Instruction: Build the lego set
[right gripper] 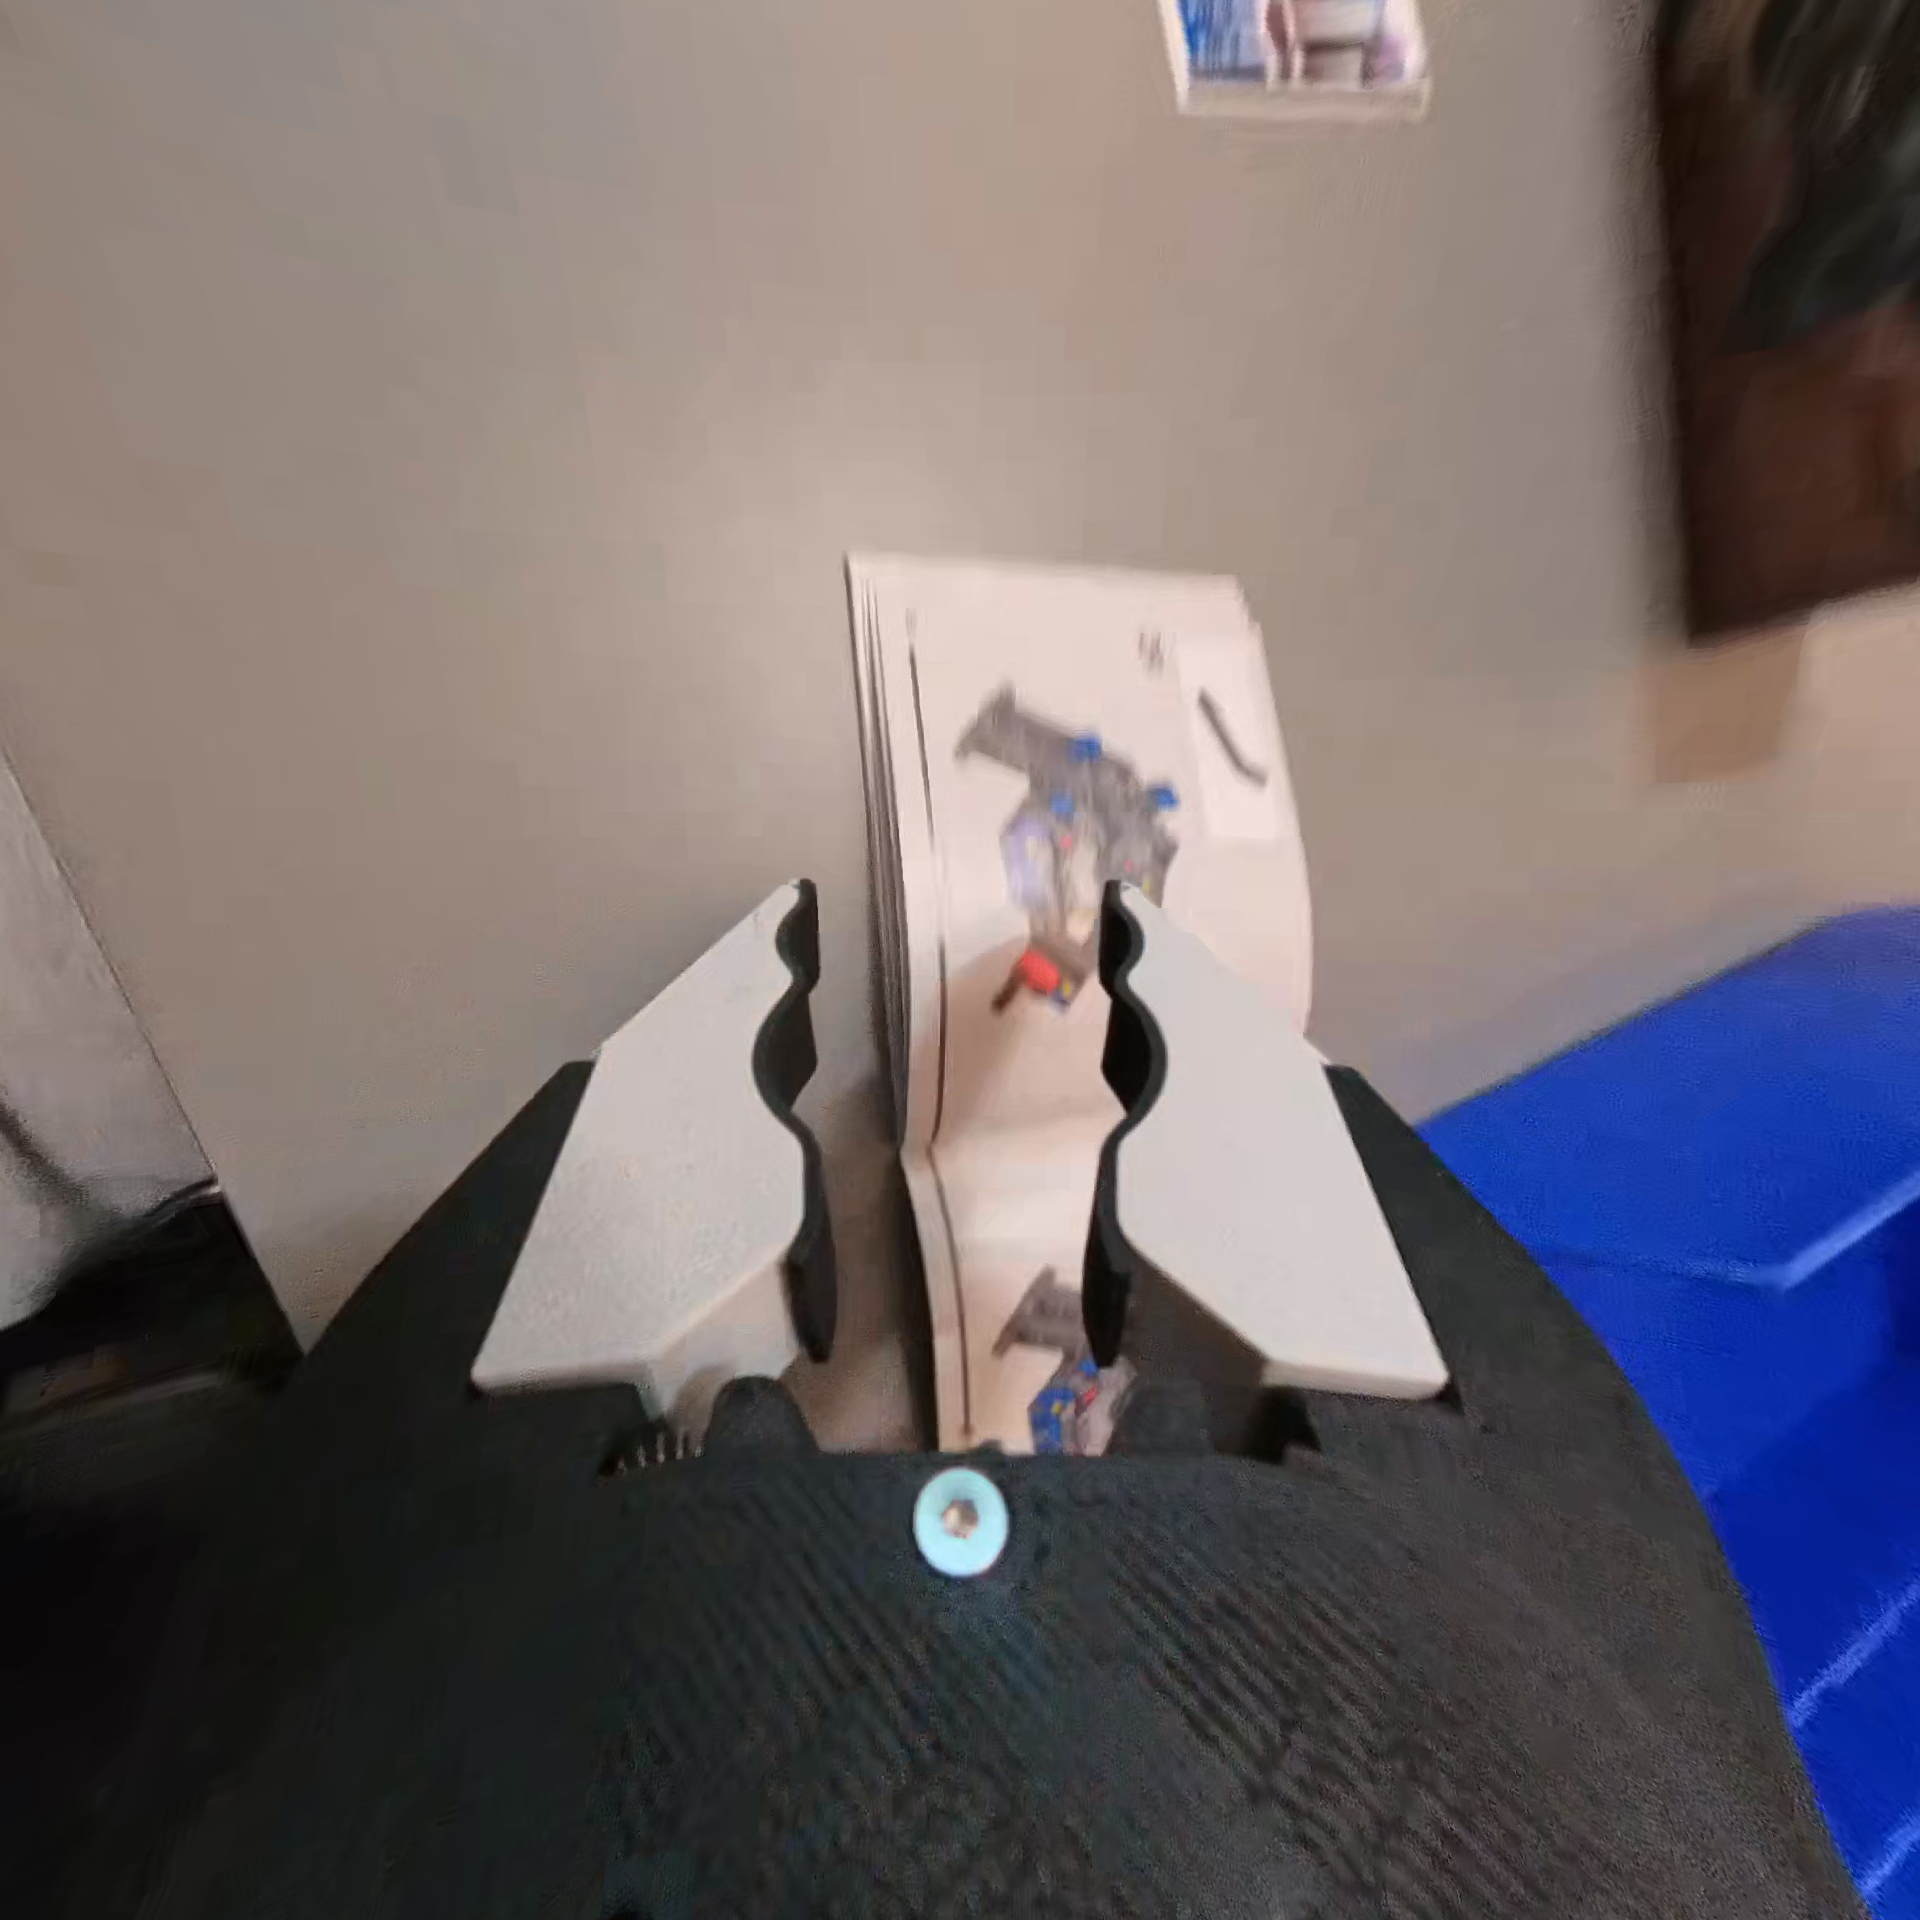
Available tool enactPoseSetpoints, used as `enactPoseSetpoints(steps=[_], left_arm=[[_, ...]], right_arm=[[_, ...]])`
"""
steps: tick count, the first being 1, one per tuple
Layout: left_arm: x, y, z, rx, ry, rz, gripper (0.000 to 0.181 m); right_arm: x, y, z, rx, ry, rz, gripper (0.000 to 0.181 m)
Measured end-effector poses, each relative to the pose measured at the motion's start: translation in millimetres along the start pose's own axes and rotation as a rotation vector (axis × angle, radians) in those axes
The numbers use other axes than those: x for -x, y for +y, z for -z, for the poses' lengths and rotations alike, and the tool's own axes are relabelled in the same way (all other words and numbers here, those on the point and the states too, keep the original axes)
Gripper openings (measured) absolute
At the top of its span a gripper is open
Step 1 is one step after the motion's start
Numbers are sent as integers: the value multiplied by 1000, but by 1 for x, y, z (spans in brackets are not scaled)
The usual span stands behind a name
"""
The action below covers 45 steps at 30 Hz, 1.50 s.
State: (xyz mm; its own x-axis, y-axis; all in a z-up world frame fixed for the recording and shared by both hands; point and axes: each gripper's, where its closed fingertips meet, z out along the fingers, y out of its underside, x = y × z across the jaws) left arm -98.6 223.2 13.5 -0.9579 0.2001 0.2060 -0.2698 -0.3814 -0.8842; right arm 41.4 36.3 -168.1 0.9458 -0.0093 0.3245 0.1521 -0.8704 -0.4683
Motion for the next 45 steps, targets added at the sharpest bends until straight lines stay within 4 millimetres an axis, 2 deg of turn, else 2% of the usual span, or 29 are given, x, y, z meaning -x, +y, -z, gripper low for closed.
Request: enactPoseSetpoints(steps=[5,8,11,20,23,29,32,34,37,39,42,45], left_arm=[[0,-11,2,-123,81,67,21],[1,-20,2,-191,138,111,21],[-1,-23,2,-228,215,149,21],[3,-15,-8,-206,299,200,21],[4,-13,-11,-194,319,209,21],[13,-4,-11,-156,303,221,21],[30,12,-8,-58,166,186,21],[59,31,1,77,-69,97,21],[102,65,41,398,-436,-109,21],[121,81,73,600,-618,-191,21],[129,94,99,719,-707,-194,21],[130,103,107,760,-714,-223,22]], right_arm=[[-1,52,6,52,-15,-149,57],[-1,68,5,32,-11,-181,56],[-1,61,3,-68,-8,-184,58],[11,46,-5,-200,-61,-250,35],[17,34,-10,-221,-71,-233,25],[33,2,-20,-207,-112,-190,23],[35,-11,-13,-242,-108,-171,28],[26,-17,-5,-286,-70,-197,32],[19,-19,-6,-312,-46,-246,54],[19,-20,-15,-298,-37,-256,59],[21,-15,-29,-227,-22,-221,57],[21,-20,-28,-245,-12,-211,34]])
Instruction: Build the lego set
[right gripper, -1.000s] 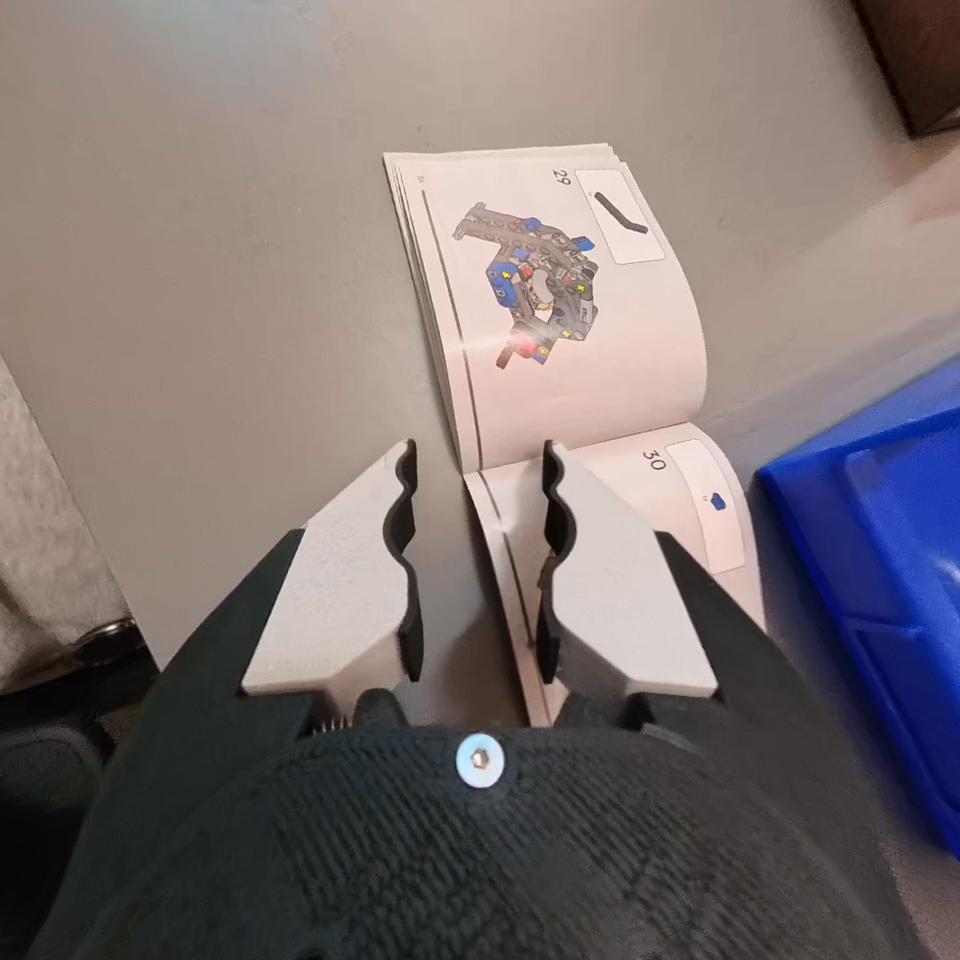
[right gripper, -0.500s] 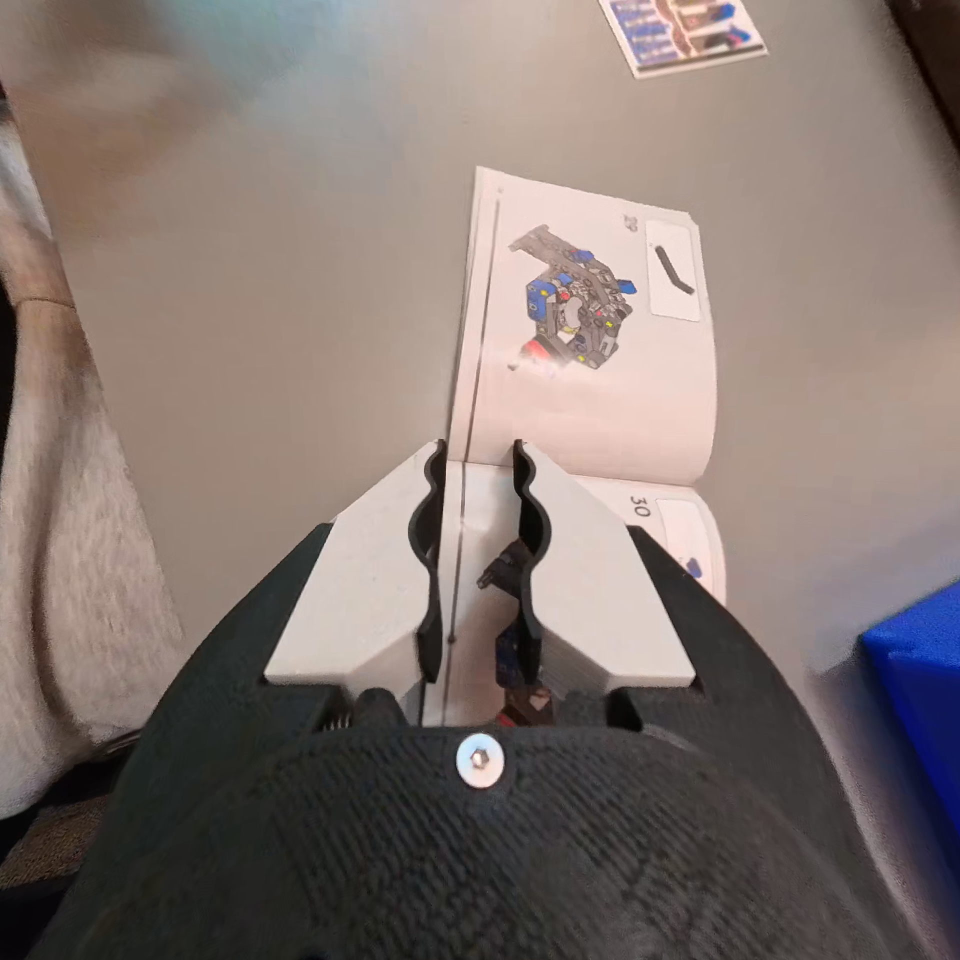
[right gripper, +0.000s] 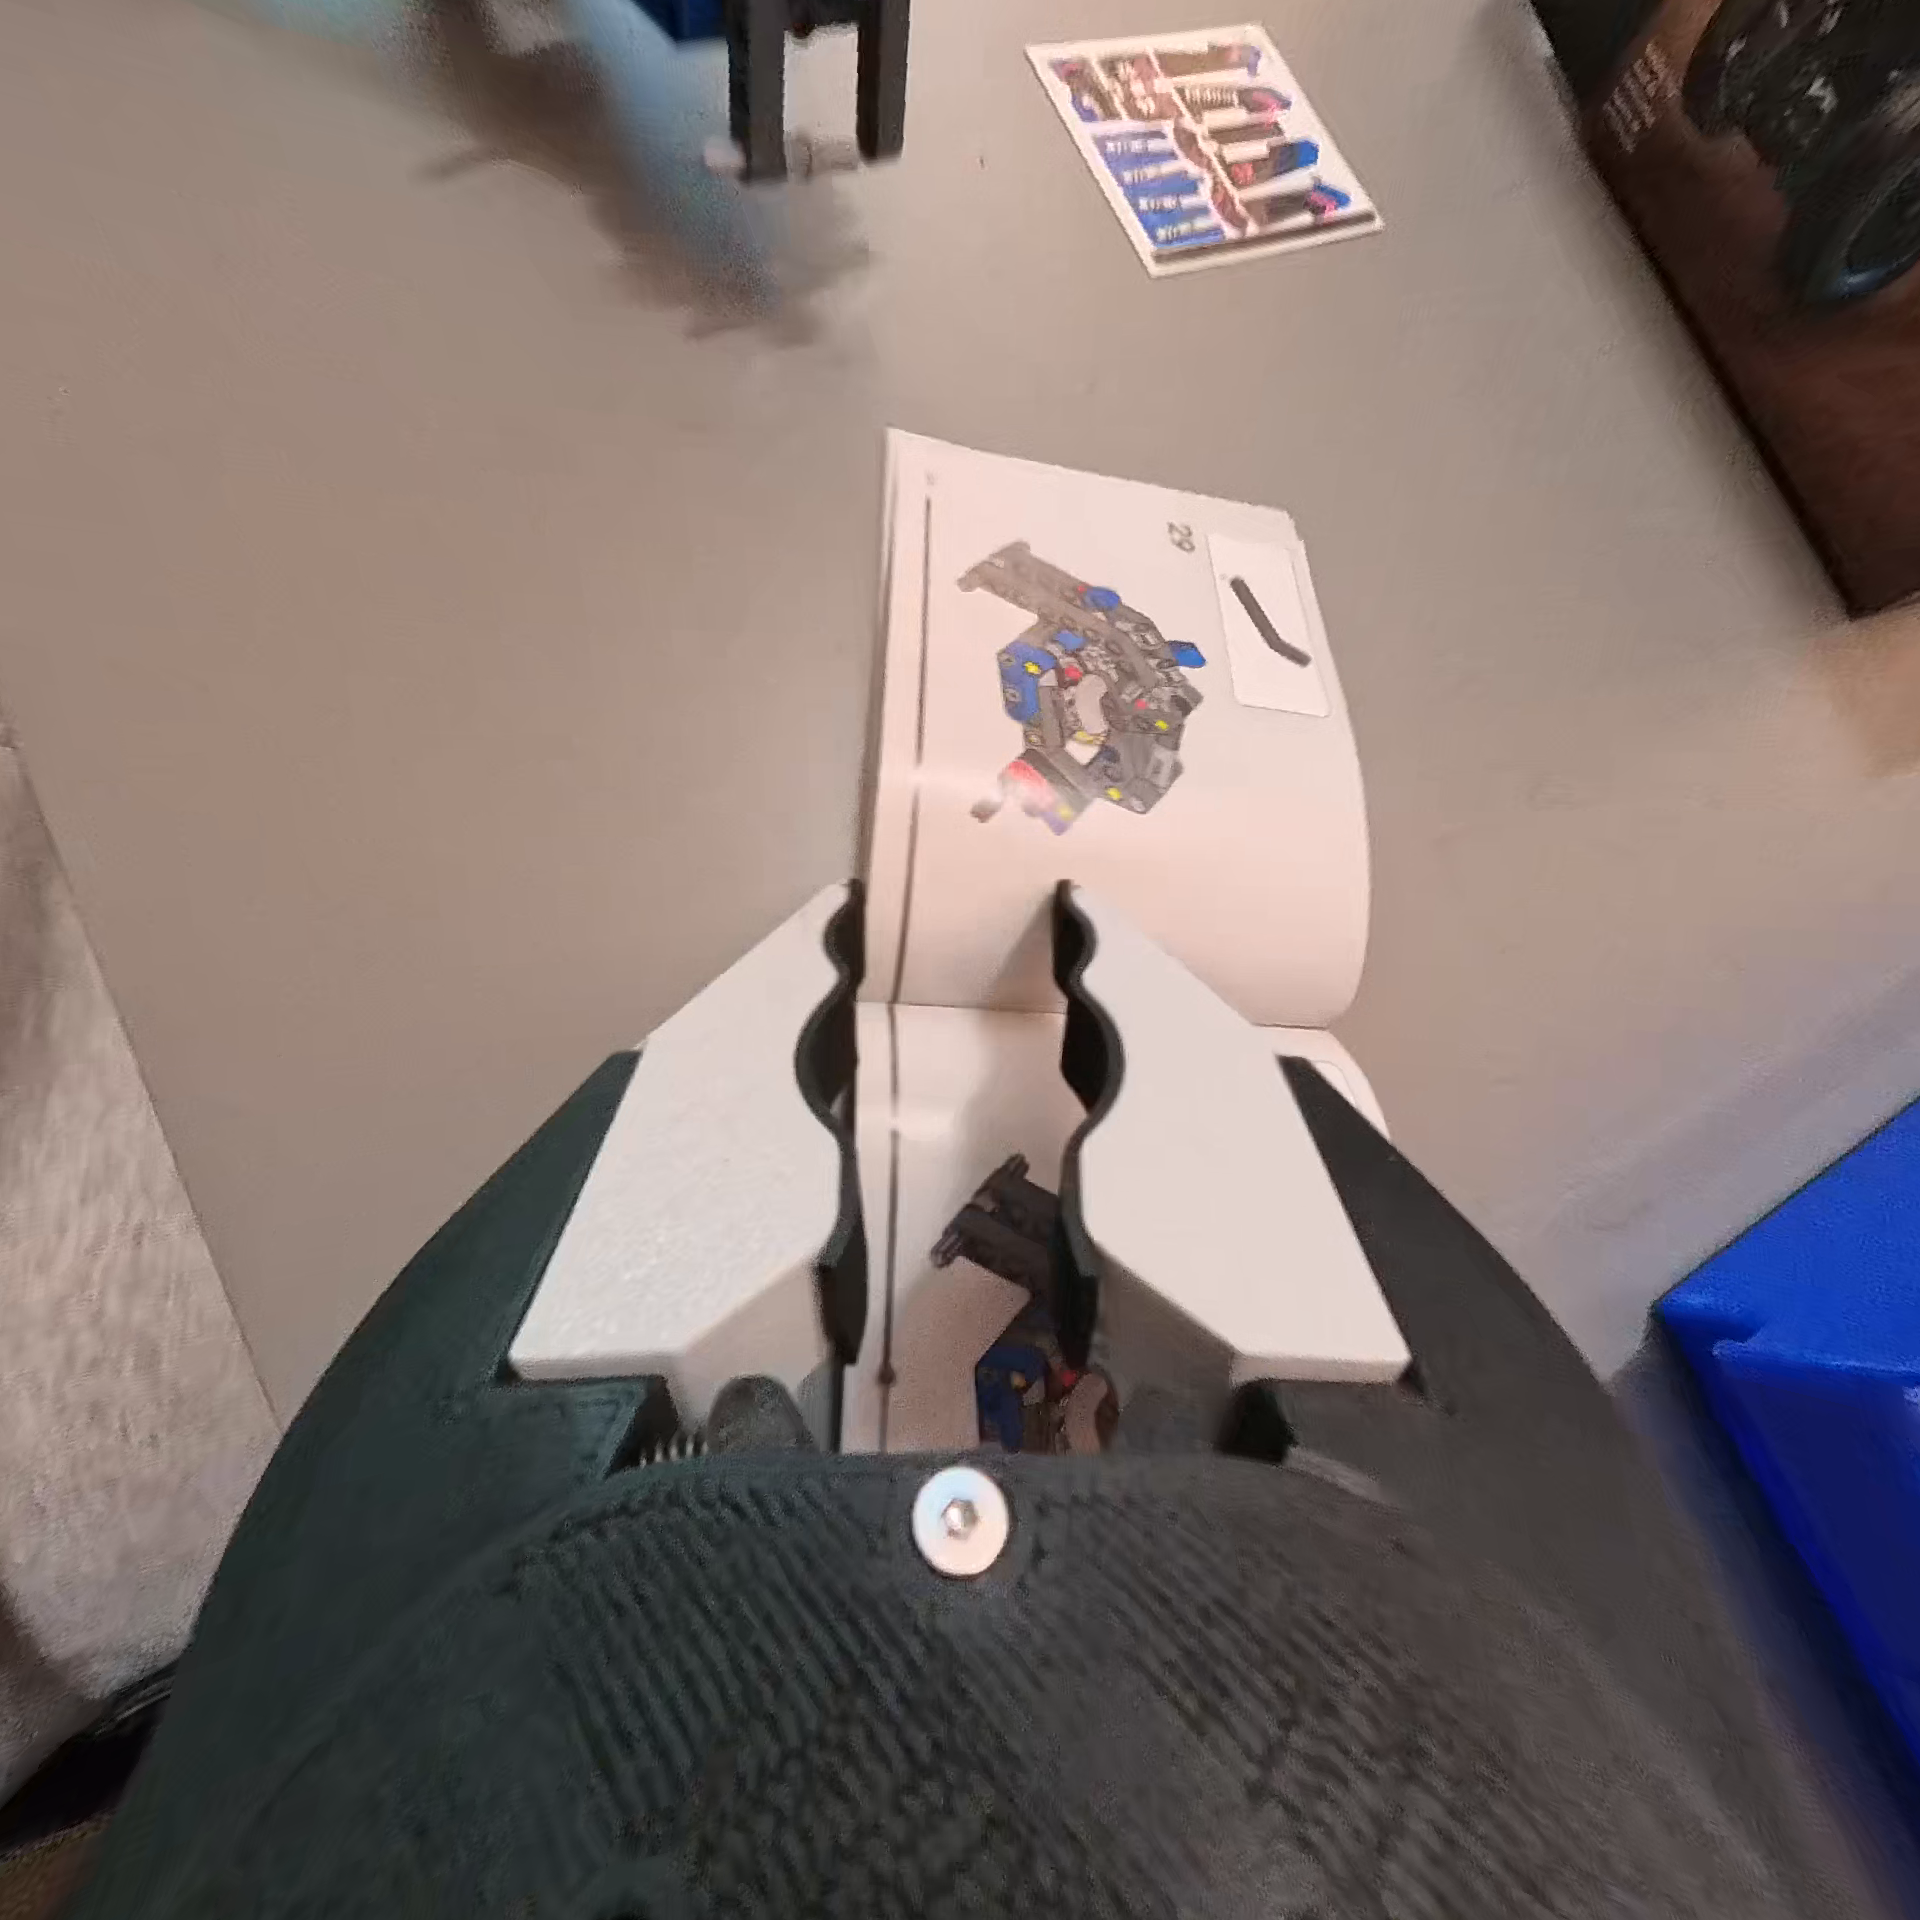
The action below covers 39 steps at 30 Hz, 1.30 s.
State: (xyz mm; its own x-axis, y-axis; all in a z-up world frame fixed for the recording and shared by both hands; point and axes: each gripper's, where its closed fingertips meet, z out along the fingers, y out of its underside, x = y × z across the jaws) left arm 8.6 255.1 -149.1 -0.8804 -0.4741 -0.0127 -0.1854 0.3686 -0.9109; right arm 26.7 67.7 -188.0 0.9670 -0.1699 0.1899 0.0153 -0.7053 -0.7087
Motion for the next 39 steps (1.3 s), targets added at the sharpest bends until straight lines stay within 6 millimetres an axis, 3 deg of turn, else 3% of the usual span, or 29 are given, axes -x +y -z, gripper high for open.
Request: enactPoseSetpoints(steps=[4,9,12,15,18,21,24,27,30,34,36,39], left_arm=[[1,17,-3,91,-27,-51,23],[3,-1,7,3,-40,-3,40],[10,-22,23,-58,-135,-11,43],[0,-63,30,-128,-255,-99,43],[-36,-102,1,-169,-256,-144,38],[-67,-106,-59,-62,-206,-204,43],[-62,-102,-111,51,-303,-390,45],[-44,-96,-147,149,-371,-475,45],[-38,-87,-163,196,-340,-382,45],[-58,-84,-173,123,-189,-182,40],[-59,-83,-175,96,-159,-114,39],[-59,-81,-176,89,-147,-83,37]], right_arm=[[-2,3,7,0,28,-16,8],[-7,0,17,-73,102,-103,0],[-21,3,27,-115,185,-231,0],[-36,8,40,-217,278,-474,0],[-42,12,54,-383,261,-770,0],[-46,16,65,-476,248,-898,0],[-47,24,65,-463,244,-938,0],[-41,26,61,-433,221,-920,0],[-37,28,57,-378,200,-869,0],[-37,16,58,-350,187,-703,0],[-34,22,52,-241,154,-610,0],[-42,32,53,-129,194,-448,23]])
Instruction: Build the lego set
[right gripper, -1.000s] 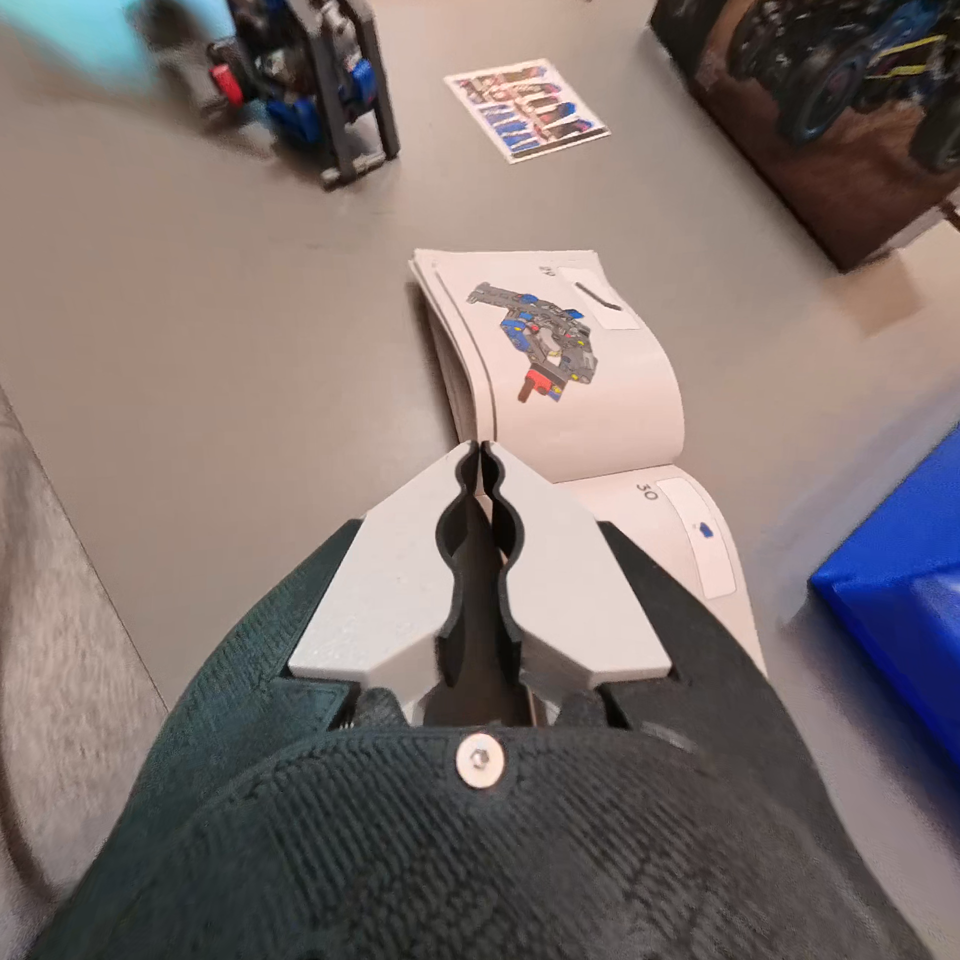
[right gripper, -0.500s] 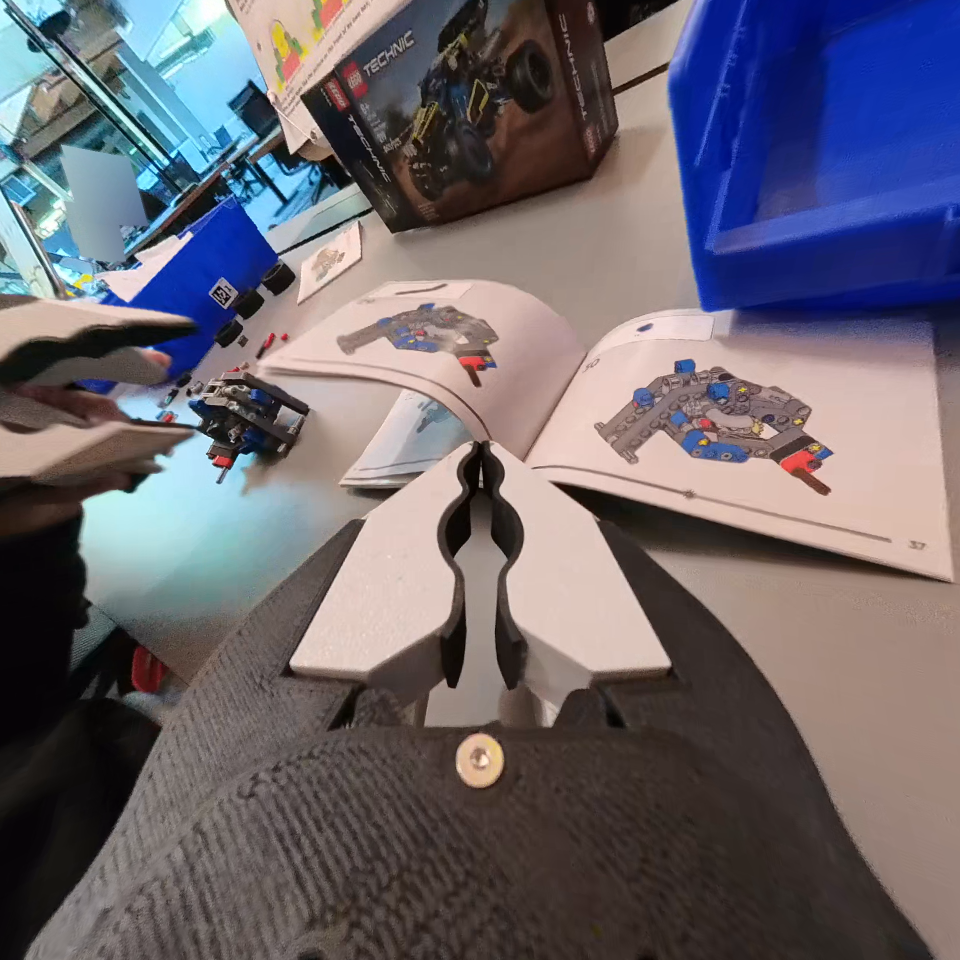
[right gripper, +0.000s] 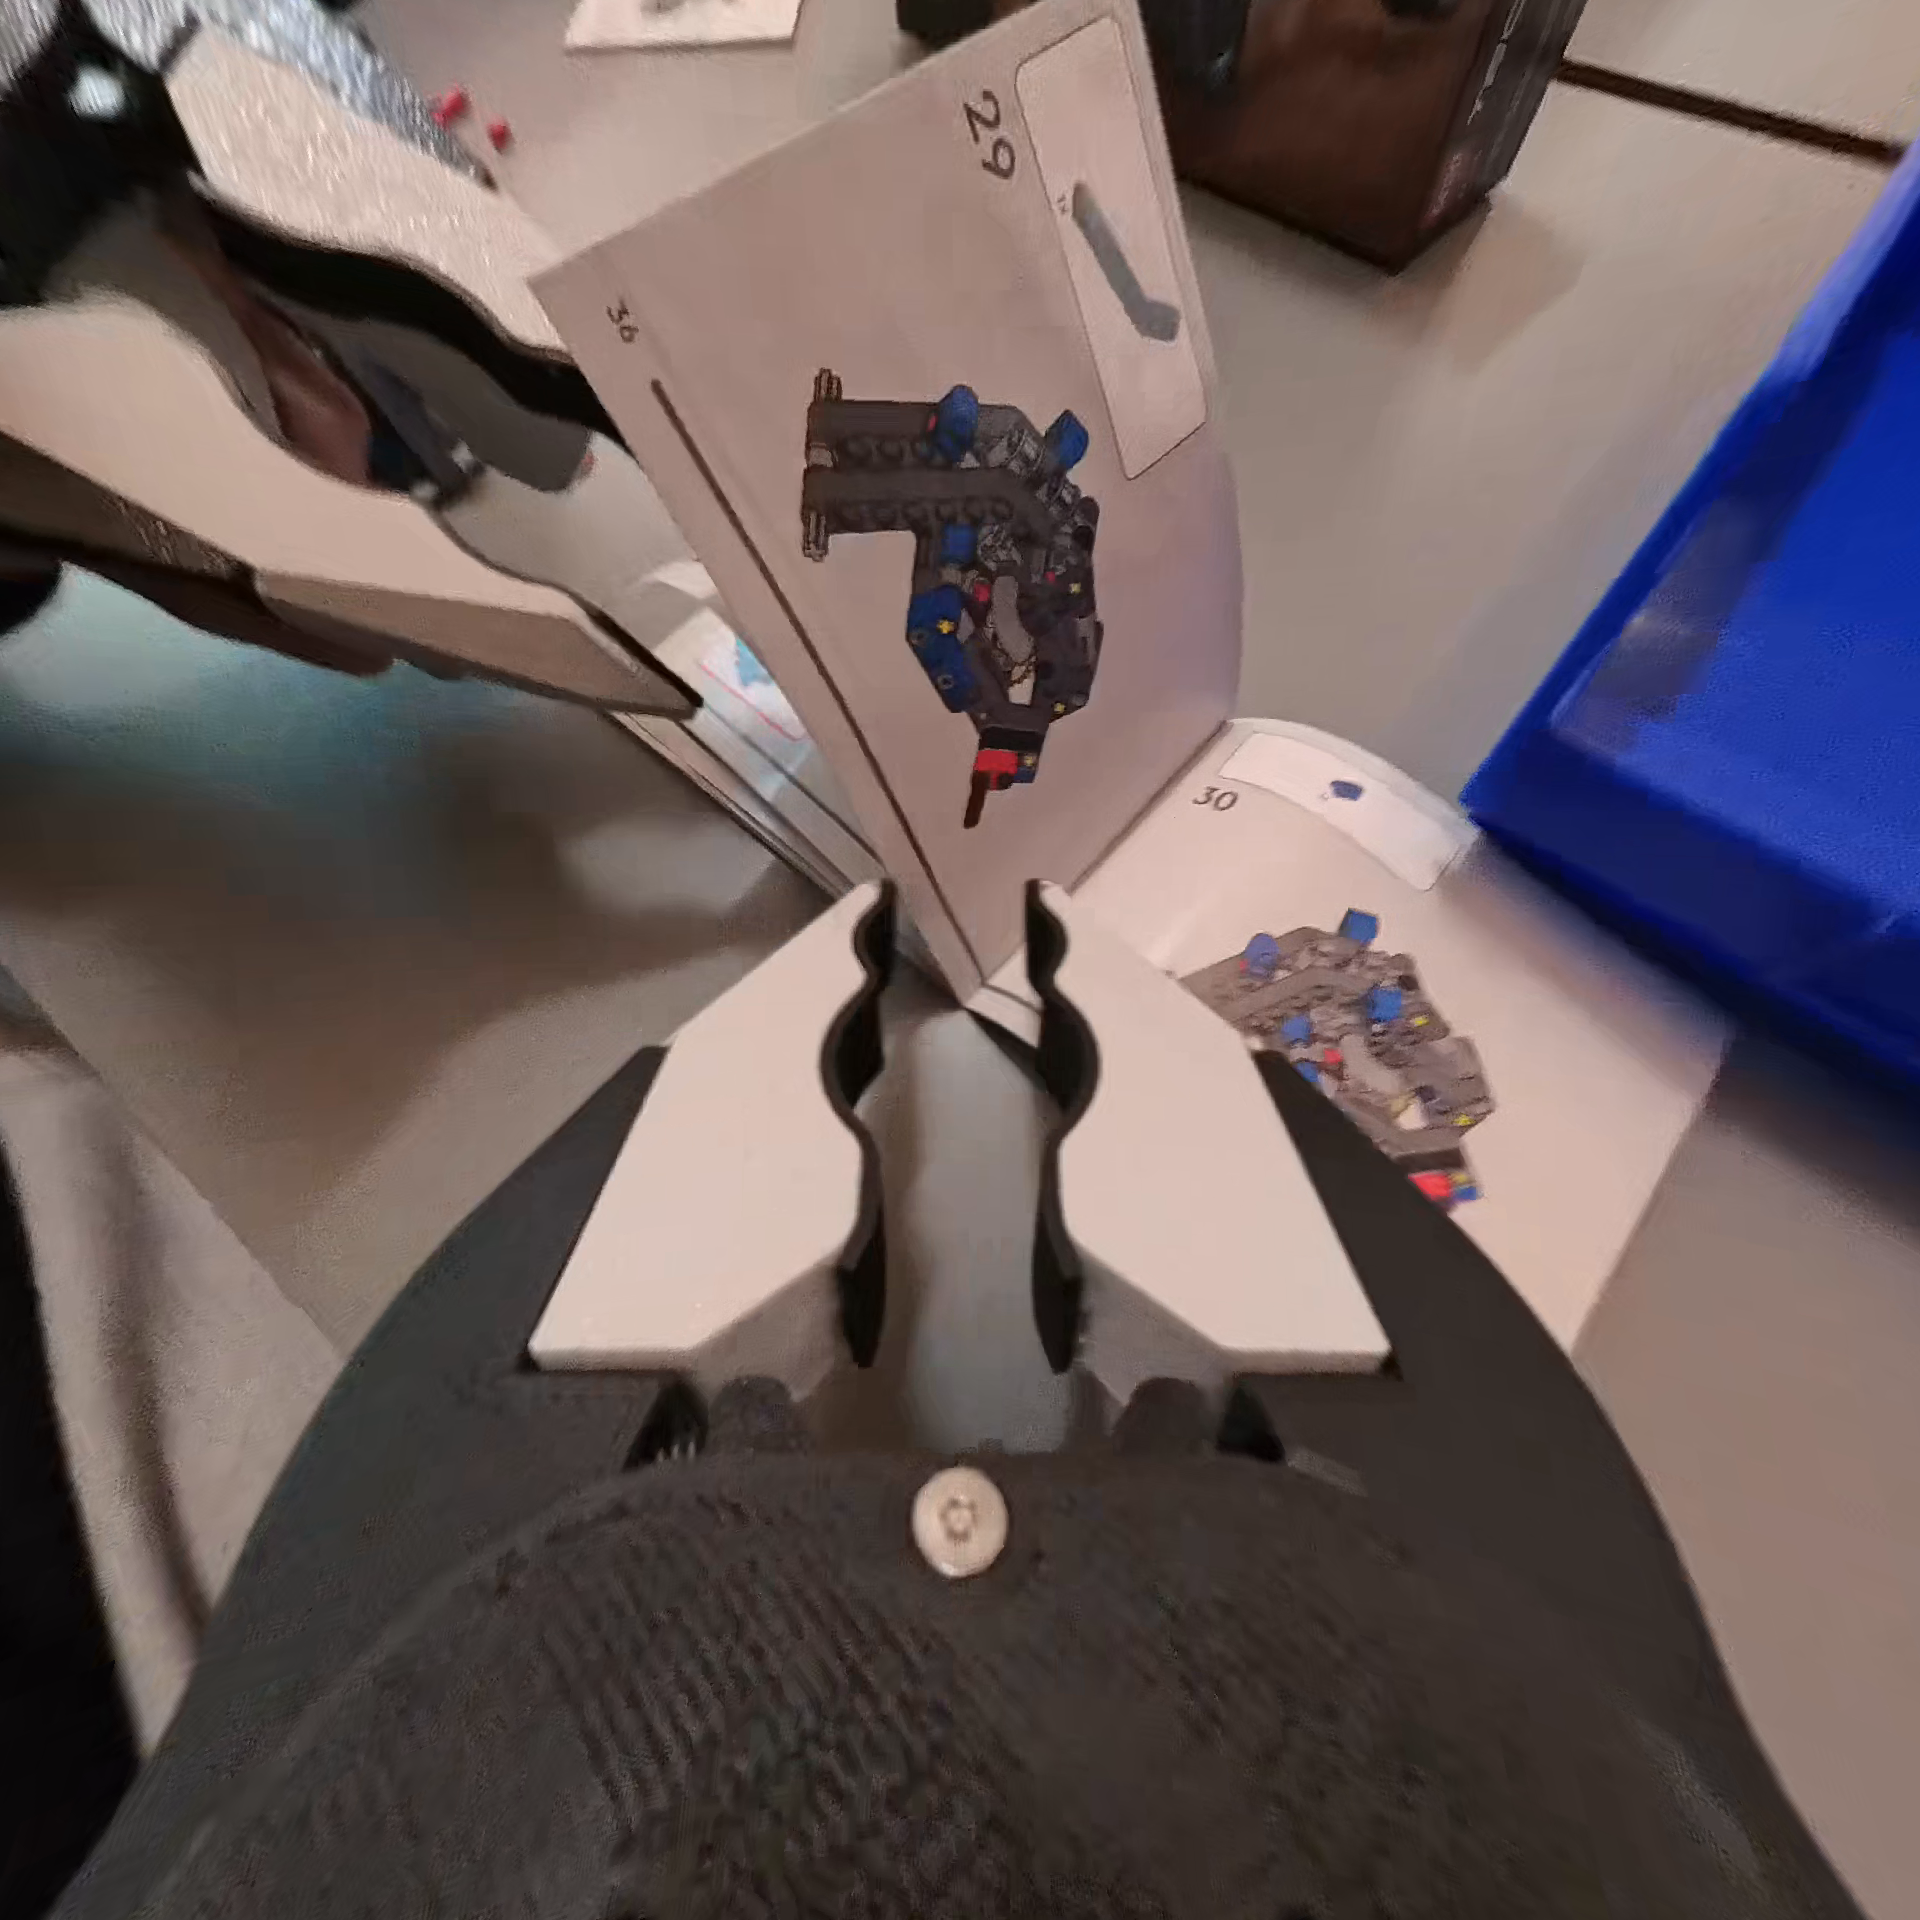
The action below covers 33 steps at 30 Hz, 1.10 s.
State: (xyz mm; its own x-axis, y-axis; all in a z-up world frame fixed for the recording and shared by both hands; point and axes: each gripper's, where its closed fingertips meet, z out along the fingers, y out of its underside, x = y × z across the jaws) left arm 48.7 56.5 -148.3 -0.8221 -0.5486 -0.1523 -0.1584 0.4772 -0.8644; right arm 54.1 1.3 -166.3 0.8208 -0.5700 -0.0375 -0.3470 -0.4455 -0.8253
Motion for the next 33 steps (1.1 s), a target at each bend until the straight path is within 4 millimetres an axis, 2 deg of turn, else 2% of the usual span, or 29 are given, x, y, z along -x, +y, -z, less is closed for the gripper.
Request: enactPoseSetpoints(steps=[2,3,5,7,9,10,13,15,19,24,26,29,33], left_arm=[[-4,-1,0,-7,23,-13,37],[-10,-5,-1,-28,55,-38,37],[-21,-17,0,-90,87,-117,37],[-24,-26,-2,-118,78,-154,47],[-21,-16,-7,-40,59,-144,47],[-15,-6,-9,22,25,-138,46],[-16,26,-15,156,-2,-174,40],[-18,43,-18,229,-15,-175,30],[-31,47,-15,221,21,-118,7],[-36,52,-7,219,37,-120,0],[-37,52,-5,217,44,-119,0],[-38,53,-3,208,38,-176,0],[-40,53,-1,191,10,-277,0]], right_arm=[[1,-2,-2,2,-30,70,40],[0,-3,-4,3,-42,76,41],[1,-6,-5,-9,-88,65,39],[-6,-12,-4,-43,-82,30,27],[-21,-13,-3,-42,-32,-14,4],[-28,-11,-2,-40,-3,-41,0],[-34,-8,4,-68,3,-176,0],[-35,-4,7,-92,-4,-259,0],[-26,3,14,-106,-50,-353,0],[-17,17,28,-102,-99,-440,0],[-19,22,29,-104,-109,-457,2],[-33,31,28,-84,-55,-468,14],[-41,31,32,-115,-41,-462,9]])
